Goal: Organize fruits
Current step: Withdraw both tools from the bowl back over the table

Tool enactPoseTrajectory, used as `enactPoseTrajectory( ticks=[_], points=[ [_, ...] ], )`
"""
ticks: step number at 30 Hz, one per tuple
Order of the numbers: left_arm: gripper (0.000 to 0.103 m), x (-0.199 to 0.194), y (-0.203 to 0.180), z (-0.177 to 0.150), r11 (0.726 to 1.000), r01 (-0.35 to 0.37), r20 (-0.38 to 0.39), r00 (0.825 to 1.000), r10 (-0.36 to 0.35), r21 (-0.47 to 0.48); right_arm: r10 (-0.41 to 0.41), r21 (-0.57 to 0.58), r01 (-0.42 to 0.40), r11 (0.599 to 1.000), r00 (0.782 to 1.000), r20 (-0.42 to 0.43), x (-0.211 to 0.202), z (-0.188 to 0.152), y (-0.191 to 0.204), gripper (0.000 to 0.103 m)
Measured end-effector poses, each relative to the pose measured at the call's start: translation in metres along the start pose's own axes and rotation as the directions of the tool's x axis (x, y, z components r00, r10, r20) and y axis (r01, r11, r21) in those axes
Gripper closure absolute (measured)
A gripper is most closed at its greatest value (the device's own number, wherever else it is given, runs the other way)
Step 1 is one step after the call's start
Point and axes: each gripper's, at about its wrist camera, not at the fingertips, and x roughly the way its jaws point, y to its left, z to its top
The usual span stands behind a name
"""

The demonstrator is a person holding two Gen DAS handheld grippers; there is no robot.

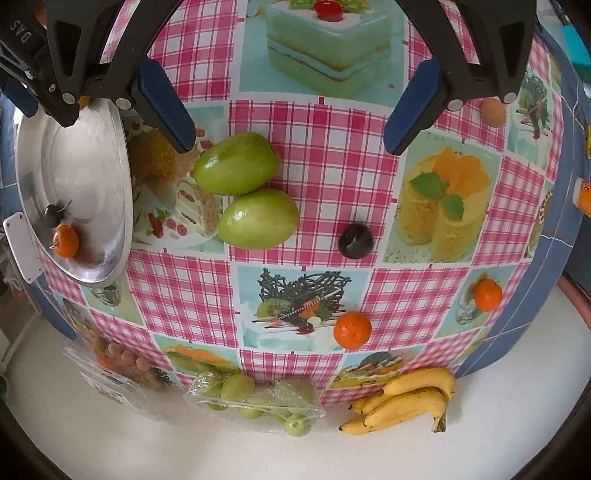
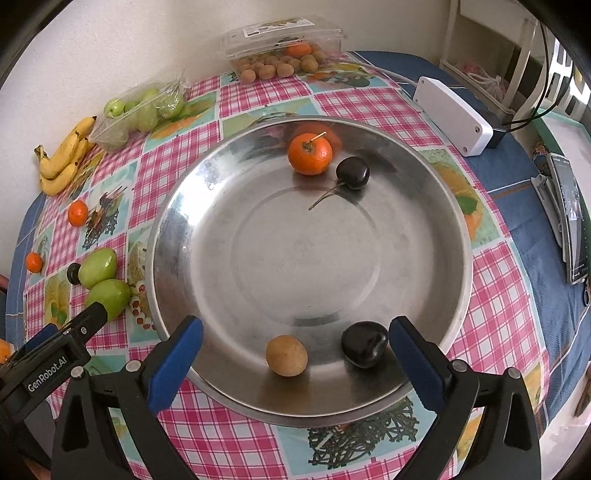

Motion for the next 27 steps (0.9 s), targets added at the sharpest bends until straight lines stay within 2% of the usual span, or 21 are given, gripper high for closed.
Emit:
enactPoseTrajectory(
  ticks=[6,12,17,23,27],
  points=[
    [0.0,-0.005,0.003,-0.001,0.999,-0.021,0.005,1.0,0.021,0.024,0.007,-0.005,-0.007,1.0,1.0,0.001,-0.002,-0.003,0.003,0.002],
    [0.0,-0.015,0.022,-0.001,1.0,-0.021,0.026,0.999,0.022,-0.007,0.007,-0.036,-0.007,0.999,1.0,0.001,-0.004,-0.007,0.014,0.002],
    [0.0,-0.021,0.041,-0.001,0.999,-0.031,0.048,0.998,0.033,-0.031,0.044,-0.019,-0.045,0.999,0.999,-0.005,-0.005,-0.01,0.023,0.002],
    [0.0,-0.027,0.074,-0.001,0.995,-0.033,0.057,0.998,0.038,-0.098,0.065,-0.018,-0.065,0.998,0.998,-0.004,-0.007,-0.014,0.044,0.002],
    [0.0,-0.03,0.097,-0.001,0.988,-0.031,0.056,0.998,0.04,-0.154,0.111,-0.045,-0.111,0.993,0.994,-0.011,-0.007,-0.016,0.066,0.002]
  ],
)
